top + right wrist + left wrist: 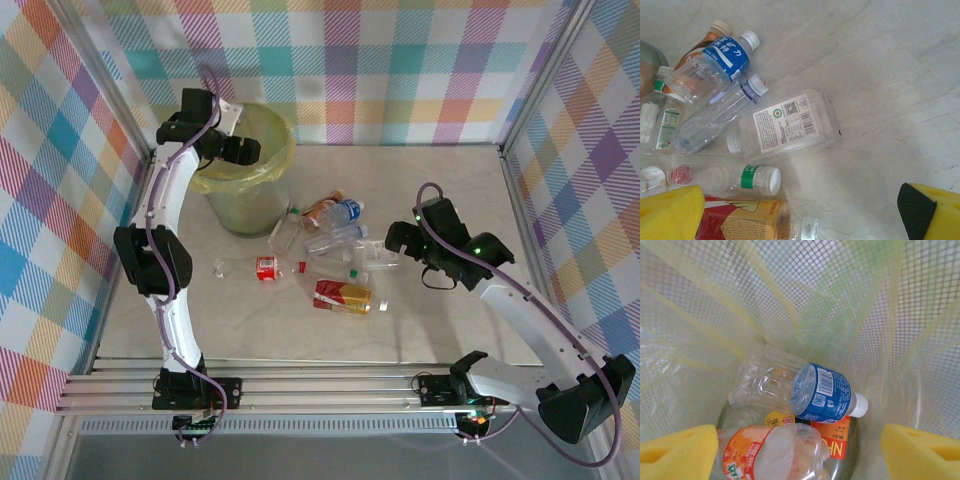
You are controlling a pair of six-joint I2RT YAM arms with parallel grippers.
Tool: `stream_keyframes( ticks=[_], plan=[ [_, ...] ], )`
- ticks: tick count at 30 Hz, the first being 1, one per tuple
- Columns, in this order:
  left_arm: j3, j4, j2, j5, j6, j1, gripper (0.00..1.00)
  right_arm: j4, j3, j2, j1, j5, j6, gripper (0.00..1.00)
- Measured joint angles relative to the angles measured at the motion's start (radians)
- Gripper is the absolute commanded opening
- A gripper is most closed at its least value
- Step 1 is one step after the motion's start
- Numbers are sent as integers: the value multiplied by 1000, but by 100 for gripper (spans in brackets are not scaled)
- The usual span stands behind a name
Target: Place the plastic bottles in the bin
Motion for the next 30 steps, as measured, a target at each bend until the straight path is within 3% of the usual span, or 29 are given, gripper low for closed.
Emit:
stream_keyframes(
  ticks=[3, 9, 13, 17, 23, 30],
  plan=[
    [0, 3, -50, -2, -42, 0, 100, 6, 0, 0, 0, 0, -10, 100],
    [-20, 48, -232, -48, -172, 0, 100, 26, 0, 0, 0, 0, -44, 100],
    [-145, 118, -414, -117, -291, 0, 100, 29, 0, 0, 0, 7, -65, 100],
    [-364, 206, -612, -195, -452, 0, 100, 29, 0, 0, 0, 13, -84, 100],
    [-849, 351, -943, -322, -743, -6, 100, 28, 0, 1, -2, 15, -101, 100],
    [-1257, 369, -1267, -454, -1023, -29, 100, 27, 0, 8, -5, 14, -117, 100]
  ],
)
